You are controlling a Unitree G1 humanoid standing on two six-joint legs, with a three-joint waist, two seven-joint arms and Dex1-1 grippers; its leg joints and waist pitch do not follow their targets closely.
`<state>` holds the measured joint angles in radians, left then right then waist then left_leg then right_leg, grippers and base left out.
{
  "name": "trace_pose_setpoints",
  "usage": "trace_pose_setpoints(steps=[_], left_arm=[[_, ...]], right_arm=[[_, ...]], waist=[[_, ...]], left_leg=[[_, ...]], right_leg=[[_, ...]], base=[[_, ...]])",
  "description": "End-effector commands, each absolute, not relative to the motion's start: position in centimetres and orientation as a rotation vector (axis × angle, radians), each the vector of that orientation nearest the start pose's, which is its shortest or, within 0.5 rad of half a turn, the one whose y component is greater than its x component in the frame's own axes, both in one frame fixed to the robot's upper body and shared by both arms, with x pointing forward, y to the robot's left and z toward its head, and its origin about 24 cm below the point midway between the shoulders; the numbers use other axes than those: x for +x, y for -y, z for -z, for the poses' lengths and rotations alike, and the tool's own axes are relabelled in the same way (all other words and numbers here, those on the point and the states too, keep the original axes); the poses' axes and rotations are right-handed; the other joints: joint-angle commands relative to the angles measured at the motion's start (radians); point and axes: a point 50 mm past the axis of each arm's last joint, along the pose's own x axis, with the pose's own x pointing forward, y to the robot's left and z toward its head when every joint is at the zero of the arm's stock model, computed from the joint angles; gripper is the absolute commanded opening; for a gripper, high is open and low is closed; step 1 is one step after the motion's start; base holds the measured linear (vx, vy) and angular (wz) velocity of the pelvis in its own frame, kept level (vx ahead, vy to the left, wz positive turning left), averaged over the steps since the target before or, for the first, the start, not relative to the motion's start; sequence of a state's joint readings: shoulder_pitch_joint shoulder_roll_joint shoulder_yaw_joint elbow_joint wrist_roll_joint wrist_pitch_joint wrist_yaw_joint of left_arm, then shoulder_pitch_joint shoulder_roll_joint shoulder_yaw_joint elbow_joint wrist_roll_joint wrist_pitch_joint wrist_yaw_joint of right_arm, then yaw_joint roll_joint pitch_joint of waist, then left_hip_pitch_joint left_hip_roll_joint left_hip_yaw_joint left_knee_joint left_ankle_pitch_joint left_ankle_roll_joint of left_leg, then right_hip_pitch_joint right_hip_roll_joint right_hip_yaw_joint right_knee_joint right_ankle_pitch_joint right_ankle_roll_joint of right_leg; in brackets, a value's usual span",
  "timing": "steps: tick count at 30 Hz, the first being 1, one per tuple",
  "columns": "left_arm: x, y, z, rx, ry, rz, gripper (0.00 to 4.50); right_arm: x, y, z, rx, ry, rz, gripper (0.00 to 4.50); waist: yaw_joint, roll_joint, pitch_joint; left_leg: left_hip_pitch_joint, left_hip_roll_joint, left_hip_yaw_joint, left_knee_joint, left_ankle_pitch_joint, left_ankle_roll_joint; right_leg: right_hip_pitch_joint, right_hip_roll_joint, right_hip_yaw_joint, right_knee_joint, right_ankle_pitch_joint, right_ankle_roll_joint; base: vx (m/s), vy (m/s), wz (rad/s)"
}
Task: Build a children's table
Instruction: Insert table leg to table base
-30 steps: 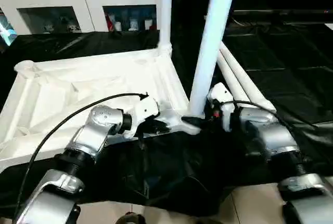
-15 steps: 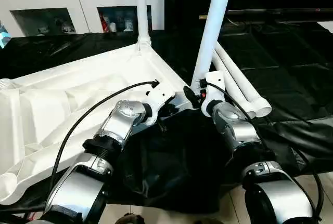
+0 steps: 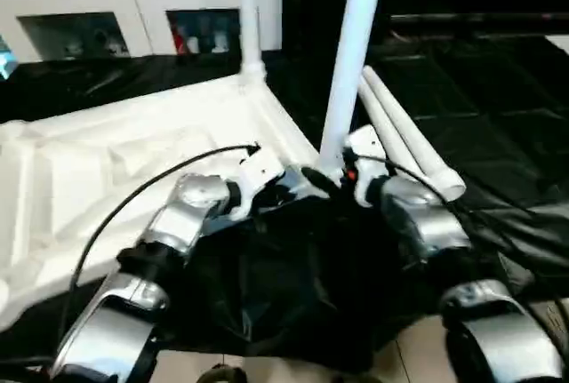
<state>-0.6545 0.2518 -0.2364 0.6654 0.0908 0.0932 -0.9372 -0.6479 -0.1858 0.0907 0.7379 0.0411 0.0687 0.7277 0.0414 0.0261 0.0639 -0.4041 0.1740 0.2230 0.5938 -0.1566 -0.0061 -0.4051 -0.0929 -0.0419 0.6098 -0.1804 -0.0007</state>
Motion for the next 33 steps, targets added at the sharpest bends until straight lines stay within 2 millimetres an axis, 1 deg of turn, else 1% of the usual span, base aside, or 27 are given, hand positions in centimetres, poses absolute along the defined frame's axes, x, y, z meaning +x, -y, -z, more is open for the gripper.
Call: trace_pose_setpoints(steps=[1,2,3,4,5,7,10,11,12,14,15,16,19,21,23,25,26,27,28,29,30,31,32,33], left_arm=[[32.7,-9.5,-6.6,0.419,-0.244,1.257,0.00],[32.7,-9.5,-6.6,0.419,-0.244,1.257,0.00],[32.6,-9.7,-6.5,0.425,-0.248,1.270,0.00],[32.3,-10.1,-6.5,0.430,-0.256,1.291,0.00],[32.2,-10.3,-6.4,0.432,-0.259,1.297,0.00],[32.0,-10.6,-6.4,0.436,-0.266,1.318,0.00],[31.8,-11.0,-6.3,0.435,-0.275,1.333,0.00],[31.7,-11.1,-6.3,0.434,-0.277,1.337,0.00],[31.7,-11.2,-6.3,0.432,-0.279,1.343,0.00],[31.6,-11.3,-6.3,0.430,-0.282,1.349,0.00],[31.6,-11.4,-6.3,0.430,-0.283,1.351,0.00],[31.5,-11.4,-6.3,0.429,-0.283,1.352,0.00],[31.8,-11.3,-6.4,0.414,-0.278,1.328,0.00],[32.4,-11.1,-6.5,0.408,-0.283,1.254,0.00],[33.1,-10.8,-6.6,0.389,-0.276,1.186,0.00],[34.0,-10.5,-6.9,0.365,-0.279,1.097,0.00],[34.5,-10.1,-7.2,0.353,-0.281,1.040,0.00],[34.8,-10.0,-7.3,0.349,-0.281,1.018,0.00],[35.3,-9.7,-7.5,0.339,-0.282,0.954,0.00],[35.6,-9.6,-7.6,0.334,-0.283,0.927,0.00],[36.3,-8.9,-8.2,0.307,-0.271,0.847,0.00],[36.4,-8.7,-8.3,0.300,-0.267,0.828,0.00],[36.7,-8.2,-8.7,0.283,-0.257,0.798,0.00],[36.8,-7.6,-8.9,0.272,-0.249,0.792,0.00]], right_arm=[[33.8,11.3,-6.0,-0.216,-0.251,-1.023,3.90],[33.8,11.3,-6.0,-0.216,-0.251,-1.023,3.90],[33.6,11.6,-6.0,-0.224,-0.257,-1.044,3.90],[33.4,12.2,-6.1,-0.232,-0.267,-1.079,3.90],[33.3,12.4,-6.2,-0.234,-0.270,-1.091,3.90],[33.1,12.7,-6.4,-0.239,-0.274,-1.119,3.65],[32.9,12.7,-6.7,-0.220,-0.260,-1.147,3.53],[32.9,12.7,-6.7,-0.211,-0.259,-1.152,3.29],[32.8,12.6,-6.8,-0.198,-0.261,-1.164,3.16],[32.6,12.5,-6.7,-0.190,-0.271,-1.191,3.16],[32.5,12.4,-6.6,-0.187,-0.275,-1.201,3.07],[32.4,12.4,-6.6,-0.183,-0.276,-1.202,2.83],[32.4,12.1,-6.4,-0.160,-0.276,-1.192,2.78],[32.7,11.7,-6.0,-0.135,-0.273,-1.125,2.71],[33.2,11.4,-5.5,-0.131,-0.278,-1.025,2.70],[33.9,10.9,-5.1,-0.111,-0.284,-0.902,2.70],[34.4,10.6,-4.9,-0.080,-0.287,-0.812,2.70],[34.6,10.4,-4.8,-0.067,-0.289,-0.777,2.70],[35.0,10.1,-4.6,-0.034,-0.298,-0.689,2.70],[35.2,10.0,-4.5,-0.021,-0.304,-0.651,2.69],[35.8,9.3,-4.3,0.023,-0.310,-0.535,2.69],[35.9,9.2,-4.3,0.032,-0.312,-0.511,2.69],[36.1,8.6,-4.3,0.061,-0.311,-0.464,2.69],[36.2,8.0,-4.5,0.078,-0.306,-0.443,2.69]], waist=[[0.005,-0.011,-0.078],[0.005,-0.011,-0.078],[0.006,-0.010,-0.076],[0.007,-0.010,-0.076],[0.007,-0.010,-0.074],[0.009,-0.010,-0.073],[0.008,-0.010,-0.074],[0.007,-0.011,-0.074],[0.008,-0.010,-0.074],[0.008,-0.010,-0.075],[0.010,-0.004,-0.075],[0.009,-0.006,-0.076],[0.009,-0.008,-0.077],[0.008,-0.008,-0.076],[0.004,-0.008,-0.074],[-0.004,-0.009,-0.073],[-0.010,-0.008,-0.072],[-0.013,-0.009,-0.074],[-0.016,-0.008,-0.072],[-0.015,-0.008,-0.073],[-0.018,-0.008,-0.073],[-0.017,-0.007,-0.074],[-0.018,-0.007,-0.077],[-0.015,-0.005,-0.077]], left_leg=[[0.033,0.060,-0.035,-0.066,-0.253,0.048],[0.033,0.060,-0.035,-0.066,-0.253,0.048],[0.035,0.061,-0.034,-0.066,-0.266,0.048],[0.037,0.061,-0.035,-0.067,-0.275,0.041],[0.035,0.062,-0.035,-0.069,-0.288,0.035],[0.039,0.063,-0.035,-0.070,-0.304,0.024],[0.040,0.062,-0.036,-0.071,-0.310,0.016],[0.038,0.063,-0.037,-0.072,-0.308,0.016],[0.039,0.062,-0.037,-0.072,-0.308,0.016],[0.039,0.062,-0.036,-0.072,-0.301,0.016],[0.038,0.062,-0.036,-0.071,-0.292,0.017],[0.037,0.062,-0.036,-0.071,-0.289,0.017],[0.038,0.061,-0.035,-0.069,-0.283,0.019],[0.039,0.061,-0.035,-0.070,-0.283,0.017],[0.039,0.058,-0.035,-0.071,-0.295,0.008],[0.042,0.057,-0.040,-0.073,-0.325,-0.016],[0.043,0.056,-0.039,-0.074,-0.338,-0.026],[0.045,0.054,-0.043,-0.072,-0.353,-0.030],[0.042,0.055,-0.042,-0.073,-0.347,-0.034],[0.045,0.053,-0.044,-0.073,-0.354,-0.034],[0.043,0.054,-0.042,-0.072,-0.348,-0.033],[0.045,0.054,-0.042,-0.072,-0.344,-0.035],[0.044,0.052,-0.041,-0.071,-0.329,-0.033],[0.042,0.052,-0.040,-0.071,-0.312,-0.024]], right_leg=[[0.041,-0.054,0.033,-0.071,-0.186,-0.241],[0.041,-0.054,0.033,-0.071,-0.186,-0.241],[0.036,-0.054,0.034,-0.074,-0.207,-0.240],[0.035,-0.055,0.034,-0.075,-0.229,-0.240],[0.033,-0.055,0.034,-0.078,-0.254,-0.237],[0.030,-0.055,0.036,-0.079,-0.274,-0.230],[0.030,-0.055,0.036,-0.079,-0.277,-0.231],[0.029,-0.055,0.036,-0.077,-0.276,-0.230],[0.029,-0.055,0.036,-0.078,-0.277,-0.230],[0.029,-0.054,0.036,-0.077,-0.267,-0.231],[0.030,-0.055,0.036,-0.074,-0.251,-0.236],[0.030,-0.054,0.036,-0.074,-0.244,-0.236],[0.031,-0.054,0.036,-0.073,-0.227,-0.243],[0.029,-0.055,0.037,-0.073,-0.229,-0.244],[0.026,-0.054,0.037,-0.077,-0.258,-0.239],[0.025,-0.057,0.037,-0.082,-0.315,-0.224],[0.020,-0.055,0.038,-0.084,-0.331,-0.220],[0.023,-0.058,0.036,-0.088,-0.357,-0.213],[0.022,-0.058,0.038,-0.086,-0.355,-0.212],[0.020,-0.057,0.037,-0.092,-0.367,-0.204],[0.019,-0.057,0.039,-0.090,-0.352,-0.206],[0.018,-0.057,0.038,-0.090,-0.346,-0.206],[0.021,-0.056,0.038,-0.087,-0.316,-0.211],[0.024,-0.055,0.037,-0.087,-0.287,-0.213]], base=[[0.000,0.000,0.00],[0.000,0.000,0.00],[0.000,0.000,0.00],[0.000,0.000,0.00],[0.000,0.000,0.00],[0.000,0.000,0.00],[0.000,0.000,0.00],[0.000,0.000,0.00],[0.000,0.000,0.00],[0.000,0.000,0.00],[0.000,0.000,0.00],[0.000,0.000,0.00],[0.000,0.000,0.00],[0.000,0.000,0.00],[0.000,0.000,0.00],[0.000,0.000,0.00],[0.000,0.000,0.00],[0.000,0.000,0.00],[0.000,0.000,0.00],[0.000,0.000,0.00],[0.000,0.000,0.00],[0.000,0.000,0.00],[0.000,0.000,0.00],[0.000,0.000,0.00]])
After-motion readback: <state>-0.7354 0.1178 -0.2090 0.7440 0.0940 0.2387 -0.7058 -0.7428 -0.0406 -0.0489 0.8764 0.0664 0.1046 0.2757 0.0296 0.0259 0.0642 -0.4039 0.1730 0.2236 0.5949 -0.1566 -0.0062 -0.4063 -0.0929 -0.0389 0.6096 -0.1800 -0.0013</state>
